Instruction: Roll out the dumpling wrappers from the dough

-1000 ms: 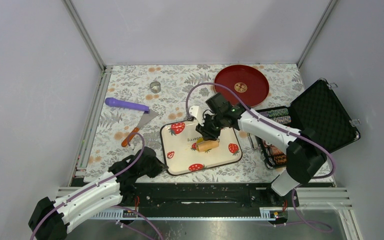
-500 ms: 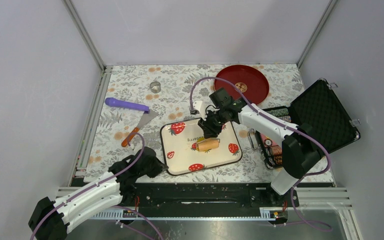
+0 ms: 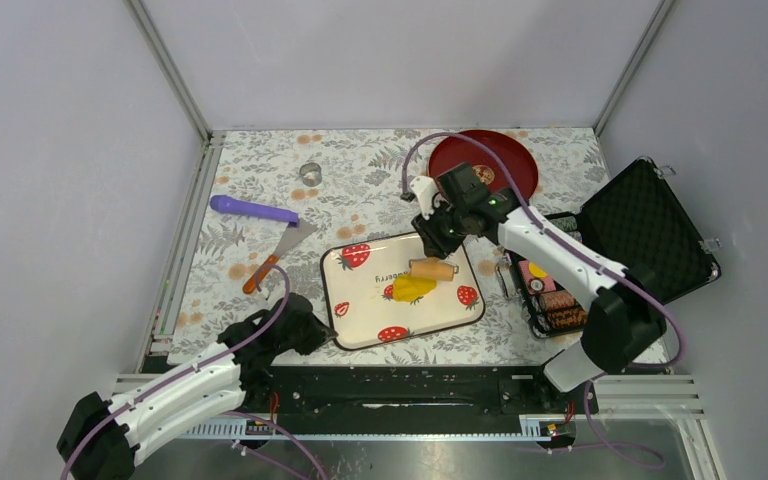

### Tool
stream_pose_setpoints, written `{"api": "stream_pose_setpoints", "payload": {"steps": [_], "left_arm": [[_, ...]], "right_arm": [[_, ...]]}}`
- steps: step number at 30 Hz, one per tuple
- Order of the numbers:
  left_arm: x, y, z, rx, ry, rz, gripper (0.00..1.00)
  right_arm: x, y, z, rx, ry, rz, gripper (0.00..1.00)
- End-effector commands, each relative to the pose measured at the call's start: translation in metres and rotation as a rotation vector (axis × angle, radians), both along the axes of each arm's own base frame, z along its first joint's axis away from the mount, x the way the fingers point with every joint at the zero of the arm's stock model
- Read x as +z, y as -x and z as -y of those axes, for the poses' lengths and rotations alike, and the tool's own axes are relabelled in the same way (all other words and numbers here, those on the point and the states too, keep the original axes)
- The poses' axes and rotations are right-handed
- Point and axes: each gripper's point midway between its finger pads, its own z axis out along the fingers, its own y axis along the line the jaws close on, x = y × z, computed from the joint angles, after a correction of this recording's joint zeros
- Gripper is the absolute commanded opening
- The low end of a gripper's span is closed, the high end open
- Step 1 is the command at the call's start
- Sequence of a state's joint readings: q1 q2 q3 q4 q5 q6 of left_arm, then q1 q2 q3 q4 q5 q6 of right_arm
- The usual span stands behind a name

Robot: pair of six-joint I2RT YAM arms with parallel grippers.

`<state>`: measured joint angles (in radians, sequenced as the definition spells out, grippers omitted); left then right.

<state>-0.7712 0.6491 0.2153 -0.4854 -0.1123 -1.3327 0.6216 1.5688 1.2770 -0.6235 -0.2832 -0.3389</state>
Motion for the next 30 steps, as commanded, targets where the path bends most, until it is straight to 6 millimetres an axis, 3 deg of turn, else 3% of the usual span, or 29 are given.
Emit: {"api": "stream_pose_setpoints", "payload": {"steps": [1,7,15,18,26,30], "left_arm": [[-0.021,0.008,-0.022,0.036,-0.098,-0.051,0.00],[-0.021,0.008,-0.022,0.036,-0.098,-0.052,0.00],[-0.021,0.008,-0.022,0.037,-0.093,-0.047,0.00],[-0.020,0.008,-0.022,0.039,-0.090,-0.044,0.00],[-0.020,0.008,-0.022,0.038,-0.086,-0.041,0.00],[-0.021,0.008,-0.022,0.039,-0.085,-0.042,0.00]], "right_arm": [[0.067,-0.014,0.000,-0.229,-0.142,0.084,0.00],[0.067,-0.010,-0.008,-0.482,-0.224,-0.088,0.00],[0.037,-0.007,-0.033,-0.648,-0.290,-0.319,0.00],[0.019,-0.016,-0.029,-0.724,-0.270,-0.309,0.00],[-0.006,-0.032,-0.014,-0.770,-0.321,-0.159,0.00],[-0.021,-0.034,-0.009,-0.795,-0.345,-0.167,0.00]]}}
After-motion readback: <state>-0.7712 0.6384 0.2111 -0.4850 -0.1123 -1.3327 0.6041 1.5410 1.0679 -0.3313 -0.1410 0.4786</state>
